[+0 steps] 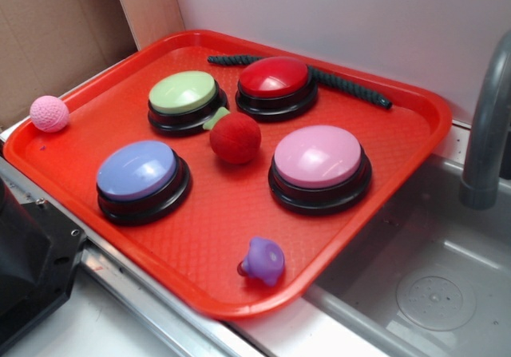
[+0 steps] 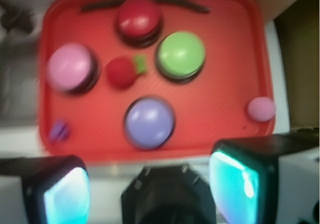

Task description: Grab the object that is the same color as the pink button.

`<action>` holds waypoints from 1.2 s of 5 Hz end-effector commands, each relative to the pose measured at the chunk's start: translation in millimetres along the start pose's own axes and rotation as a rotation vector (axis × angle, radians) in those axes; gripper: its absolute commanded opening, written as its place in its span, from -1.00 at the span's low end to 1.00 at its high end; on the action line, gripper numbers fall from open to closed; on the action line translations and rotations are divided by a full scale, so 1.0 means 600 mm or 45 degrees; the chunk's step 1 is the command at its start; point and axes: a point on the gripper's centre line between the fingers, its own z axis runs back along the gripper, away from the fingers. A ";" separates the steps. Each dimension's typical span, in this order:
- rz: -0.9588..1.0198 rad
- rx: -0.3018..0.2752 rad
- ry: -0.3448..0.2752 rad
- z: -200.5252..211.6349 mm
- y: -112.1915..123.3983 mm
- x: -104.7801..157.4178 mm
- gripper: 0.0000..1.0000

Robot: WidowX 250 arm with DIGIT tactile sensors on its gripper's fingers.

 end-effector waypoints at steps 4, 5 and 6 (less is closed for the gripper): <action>1.257 0.074 -0.224 -0.177 0.288 0.017 1.00; 1.390 0.083 -0.148 -0.214 0.287 0.019 1.00; 1.456 0.089 -0.072 -0.248 0.276 0.010 1.00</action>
